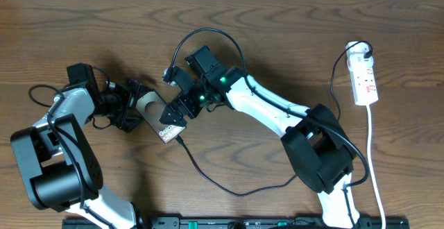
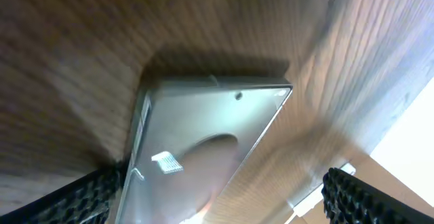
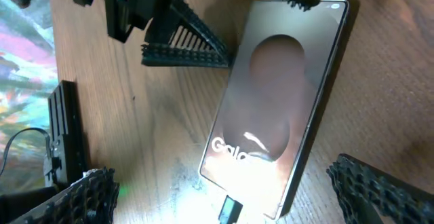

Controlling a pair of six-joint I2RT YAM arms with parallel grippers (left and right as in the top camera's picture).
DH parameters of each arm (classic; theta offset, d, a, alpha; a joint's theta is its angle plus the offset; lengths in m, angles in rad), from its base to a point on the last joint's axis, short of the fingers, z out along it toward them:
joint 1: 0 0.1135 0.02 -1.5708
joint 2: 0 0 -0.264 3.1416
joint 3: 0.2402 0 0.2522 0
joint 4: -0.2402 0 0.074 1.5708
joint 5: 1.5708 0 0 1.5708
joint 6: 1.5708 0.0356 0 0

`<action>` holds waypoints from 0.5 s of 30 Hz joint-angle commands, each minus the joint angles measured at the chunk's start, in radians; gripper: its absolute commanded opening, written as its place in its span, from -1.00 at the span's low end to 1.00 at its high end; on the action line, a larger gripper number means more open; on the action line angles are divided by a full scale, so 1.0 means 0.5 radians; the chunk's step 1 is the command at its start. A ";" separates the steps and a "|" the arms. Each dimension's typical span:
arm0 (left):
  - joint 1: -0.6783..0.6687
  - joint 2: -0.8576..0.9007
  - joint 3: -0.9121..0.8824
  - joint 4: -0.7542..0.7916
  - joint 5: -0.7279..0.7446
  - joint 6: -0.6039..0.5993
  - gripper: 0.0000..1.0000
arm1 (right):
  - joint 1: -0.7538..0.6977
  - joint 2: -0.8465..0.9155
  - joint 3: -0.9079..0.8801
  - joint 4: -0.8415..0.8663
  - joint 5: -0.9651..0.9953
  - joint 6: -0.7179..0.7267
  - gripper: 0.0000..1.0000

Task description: Plug charger to phone and switch on socket

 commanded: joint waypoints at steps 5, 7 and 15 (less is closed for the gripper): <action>0.025 0.233 -0.224 -0.103 -0.801 0.054 1.00 | -0.035 0.026 0.040 -0.001 0.053 0.064 0.99; 0.025 0.200 -0.212 -0.105 -0.802 0.082 0.99 | -0.041 0.026 0.040 -0.001 0.053 0.066 0.99; 0.025 -0.118 -0.207 -0.113 -0.790 0.101 0.99 | -0.061 0.026 0.040 -0.002 0.054 0.076 0.99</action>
